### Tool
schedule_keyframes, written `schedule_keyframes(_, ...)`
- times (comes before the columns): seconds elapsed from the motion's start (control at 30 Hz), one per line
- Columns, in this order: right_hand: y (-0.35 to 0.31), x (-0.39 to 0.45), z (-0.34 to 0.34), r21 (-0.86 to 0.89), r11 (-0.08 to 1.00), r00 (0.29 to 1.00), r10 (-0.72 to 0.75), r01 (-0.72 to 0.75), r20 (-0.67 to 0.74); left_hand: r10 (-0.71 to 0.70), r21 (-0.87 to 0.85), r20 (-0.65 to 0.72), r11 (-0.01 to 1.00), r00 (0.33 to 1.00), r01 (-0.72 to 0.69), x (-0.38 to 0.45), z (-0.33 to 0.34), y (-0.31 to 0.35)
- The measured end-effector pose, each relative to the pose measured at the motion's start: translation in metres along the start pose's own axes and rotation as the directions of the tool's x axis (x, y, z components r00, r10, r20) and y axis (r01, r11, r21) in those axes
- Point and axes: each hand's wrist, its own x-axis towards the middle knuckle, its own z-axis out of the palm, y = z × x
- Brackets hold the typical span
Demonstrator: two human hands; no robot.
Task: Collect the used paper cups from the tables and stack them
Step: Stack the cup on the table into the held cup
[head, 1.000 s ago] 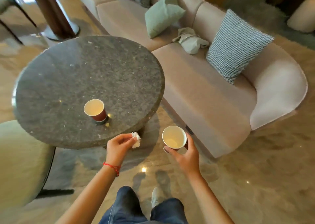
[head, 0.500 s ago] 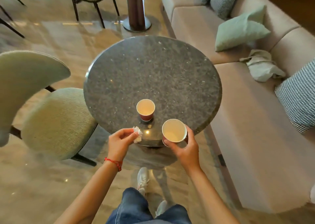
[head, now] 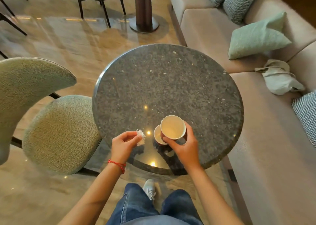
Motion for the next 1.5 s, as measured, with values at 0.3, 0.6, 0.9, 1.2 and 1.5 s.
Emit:
schedule_keyframes(0.3,0.010,0.015,0.011,-0.054,0.998,0.999,0.015,-0.013,0.051,-0.062,-0.007,-0.036,0.998,0.997,0.062,0.007,0.002,-0.007)
schedule_keyframes(0.6,0.030,0.018,0.016,-0.085,0.995,0.986,0.069,-0.057,0.149,-0.131,-0.035,-0.132,0.991,0.983,0.127,0.007,0.001,-0.012)
schedule_keyframes(0.9,0.052,0.021,0.018,-0.110,0.989,0.965,0.120,-0.096,0.234,-0.145,-0.057,-0.208,0.989,0.967,0.136,0.003,0.002,-0.015)
schedule_keyframes(1.2,0.061,0.027,0.025,-0.116,0.991,0.950,0.104,-0.072,0.294,-0.144,-0.062,-0.297,0.989,0.944,0.131,-0.003,-0.001,-0.022)
schedule_keyframes(1.5,0.038,0.037,0.031,-0.057,0.998,0.888,-0.006,0.036,0.460,-0.156,-0.152,-0.450,0.984,0.879,0.097,-0.036,-0.004,-0.024)
